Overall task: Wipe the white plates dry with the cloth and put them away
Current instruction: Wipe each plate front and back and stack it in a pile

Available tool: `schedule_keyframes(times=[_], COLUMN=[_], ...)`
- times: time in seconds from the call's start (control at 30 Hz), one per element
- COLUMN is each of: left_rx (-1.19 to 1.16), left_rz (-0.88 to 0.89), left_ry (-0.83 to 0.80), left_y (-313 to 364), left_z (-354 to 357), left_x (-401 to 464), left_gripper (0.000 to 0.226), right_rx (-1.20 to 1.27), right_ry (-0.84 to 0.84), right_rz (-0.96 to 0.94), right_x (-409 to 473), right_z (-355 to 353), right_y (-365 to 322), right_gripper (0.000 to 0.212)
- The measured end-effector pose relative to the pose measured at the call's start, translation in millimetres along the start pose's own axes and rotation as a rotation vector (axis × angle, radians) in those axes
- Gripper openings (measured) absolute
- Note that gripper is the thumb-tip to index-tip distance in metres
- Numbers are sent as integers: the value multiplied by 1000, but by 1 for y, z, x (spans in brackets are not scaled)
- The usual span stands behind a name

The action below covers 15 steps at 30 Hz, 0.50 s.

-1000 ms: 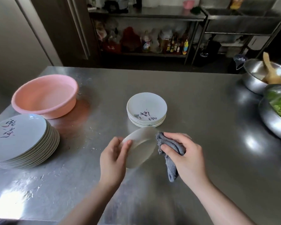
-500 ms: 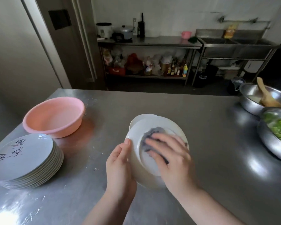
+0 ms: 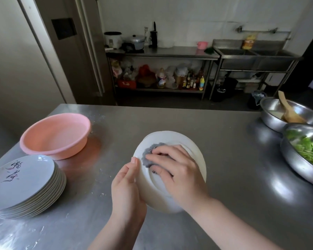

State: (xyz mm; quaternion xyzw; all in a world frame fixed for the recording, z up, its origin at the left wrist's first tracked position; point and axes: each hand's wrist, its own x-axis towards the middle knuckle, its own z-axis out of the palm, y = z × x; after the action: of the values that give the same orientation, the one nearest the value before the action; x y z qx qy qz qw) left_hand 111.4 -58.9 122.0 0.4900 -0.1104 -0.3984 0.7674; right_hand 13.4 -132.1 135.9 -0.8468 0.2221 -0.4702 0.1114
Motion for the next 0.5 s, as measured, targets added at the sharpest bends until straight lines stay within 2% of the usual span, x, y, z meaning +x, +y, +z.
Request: schedule_keyframes(times=[0.1, 0.2, 0.33, 0.4, 0.5], left_rx=[138, 212, 241, 254, 275], left_rz=[154, 305, 396, 399, 396], left_ry=[2, -27, -79, -81, -93], left_y=[3, 8, 13, 12, 11], left_z=[3, 7, 8, 8, 7], left_x=[-4, -9, -12, -13, -12], left_gripper=[30, 21, 21, 20, 19], right_rx=[54, 53, 134, 85, 48], right_ry=[94, 53, 154, 148, 77], right_rz=[62, 41, 340, 263, 5], right_x=[16, 30, 43, 40, 26], right_z=[-8, -14, -30, -30, -19], right_y=[-2, -5, 9, 1, -17], right_gripper=[20, 20, 23, 22, 21])
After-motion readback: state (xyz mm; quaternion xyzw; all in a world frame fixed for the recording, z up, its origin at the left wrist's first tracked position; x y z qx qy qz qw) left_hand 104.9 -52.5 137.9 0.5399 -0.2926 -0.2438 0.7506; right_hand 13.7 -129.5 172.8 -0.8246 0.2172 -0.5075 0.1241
